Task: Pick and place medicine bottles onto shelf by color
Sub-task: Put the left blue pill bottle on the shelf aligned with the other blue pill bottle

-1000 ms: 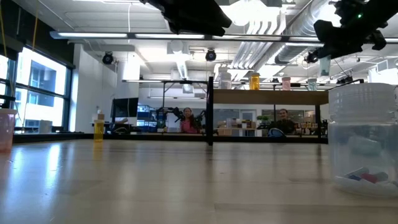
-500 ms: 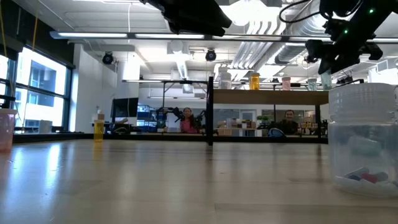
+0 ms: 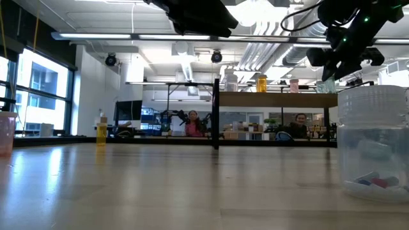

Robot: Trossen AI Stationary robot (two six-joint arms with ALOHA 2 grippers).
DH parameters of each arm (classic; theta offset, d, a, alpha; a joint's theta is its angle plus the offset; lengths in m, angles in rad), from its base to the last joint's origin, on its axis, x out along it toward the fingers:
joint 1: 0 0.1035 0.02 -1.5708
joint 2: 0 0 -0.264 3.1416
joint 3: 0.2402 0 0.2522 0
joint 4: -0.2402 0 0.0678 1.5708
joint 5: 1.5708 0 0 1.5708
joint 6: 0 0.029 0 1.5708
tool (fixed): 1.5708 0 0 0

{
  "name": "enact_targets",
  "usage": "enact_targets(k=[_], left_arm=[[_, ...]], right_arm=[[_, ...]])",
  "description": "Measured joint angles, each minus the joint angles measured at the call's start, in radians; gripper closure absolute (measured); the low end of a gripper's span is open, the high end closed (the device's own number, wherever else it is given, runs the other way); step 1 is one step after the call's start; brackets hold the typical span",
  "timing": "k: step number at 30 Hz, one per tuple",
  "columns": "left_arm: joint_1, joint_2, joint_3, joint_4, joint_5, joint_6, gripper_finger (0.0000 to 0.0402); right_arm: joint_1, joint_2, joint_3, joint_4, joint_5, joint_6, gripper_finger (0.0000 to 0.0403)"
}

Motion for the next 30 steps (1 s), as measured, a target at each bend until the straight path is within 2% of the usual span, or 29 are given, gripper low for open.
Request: enact_targets(k=[8, 30], left_arm=[[0.0, 0.0, 0.0, 0.0, 0.0, 0.0, 0.0172], [0.0, 0.0, 0.0, 0.0, 0.0, 0.0, 0.0172]], right_arm=[[0.0, 0.004, 0.0, 0.005, -0.001, 0.002, 0.0294], [0.0, 0.005, -0.001, -0.025, 0.009, 0.007, 0.0222]])
